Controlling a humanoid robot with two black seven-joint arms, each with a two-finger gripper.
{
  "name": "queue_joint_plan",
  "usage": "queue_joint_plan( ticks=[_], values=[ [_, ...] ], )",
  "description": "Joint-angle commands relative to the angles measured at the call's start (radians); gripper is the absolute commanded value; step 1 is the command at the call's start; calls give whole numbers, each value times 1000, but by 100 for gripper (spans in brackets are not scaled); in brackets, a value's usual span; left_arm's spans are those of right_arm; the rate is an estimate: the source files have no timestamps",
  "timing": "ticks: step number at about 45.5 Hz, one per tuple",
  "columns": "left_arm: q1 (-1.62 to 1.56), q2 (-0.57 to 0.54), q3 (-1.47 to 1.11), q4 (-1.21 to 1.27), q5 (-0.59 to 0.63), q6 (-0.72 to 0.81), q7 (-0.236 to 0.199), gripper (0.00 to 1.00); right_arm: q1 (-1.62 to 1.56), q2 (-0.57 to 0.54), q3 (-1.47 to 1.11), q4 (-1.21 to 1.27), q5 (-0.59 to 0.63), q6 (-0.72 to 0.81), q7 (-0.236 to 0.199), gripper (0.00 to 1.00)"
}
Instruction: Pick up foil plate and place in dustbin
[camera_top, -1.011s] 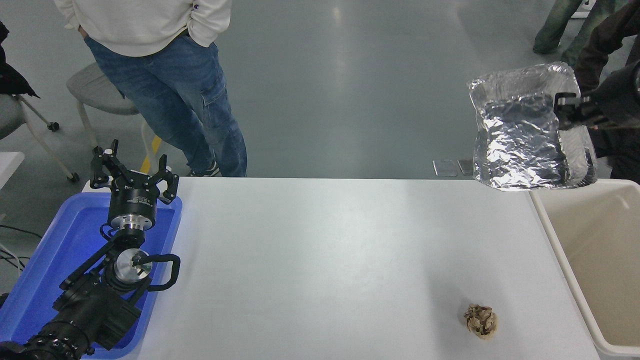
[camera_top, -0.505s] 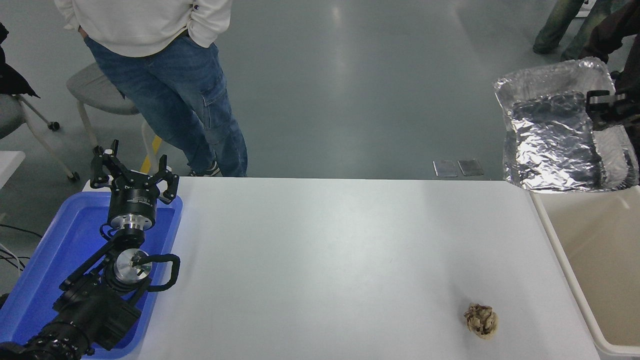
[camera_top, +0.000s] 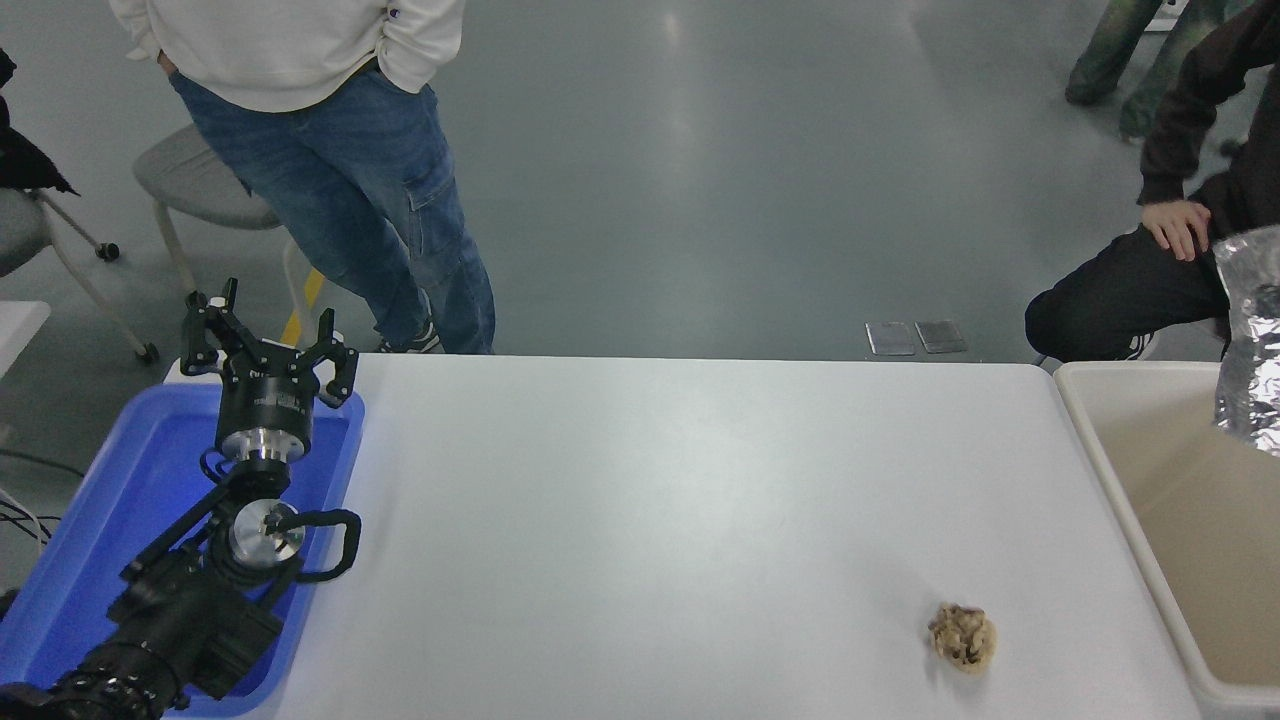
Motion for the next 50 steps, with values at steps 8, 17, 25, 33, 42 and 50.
queue_joint_plan(
  ticks=[8, 17, 25, 33, 42, 50],
  values=[
    [-1, 0, 0, 0, 0, 0, 0, 99, -754, 41, 548, -370, -106, -206, 8, 0],
    [-1, 0, 0, 0, -2, 0, 0, 99, -938, 176, 680, -512, -89, -330, 6, 0],
    [-1, 0, 0, 2, -2, 0, -1, 99, -1027, 244, 781, -582, -63, -355, 6, 0],
    [-1, 0, 0, 2, 0, 0, -1, 99, -1049, 271, 784, -586, -57, -360, 9, 0],
    [-1, 0, 0, 2, 0, 0, -1, 99, -1056, 279, 786, -582, -57, -357, 35, 92],
    [-1, 0, 0, 0, 0, 0, -1, 99, -1050, 287, 786, -571, -54, -353, 35, 100]
  ],
)
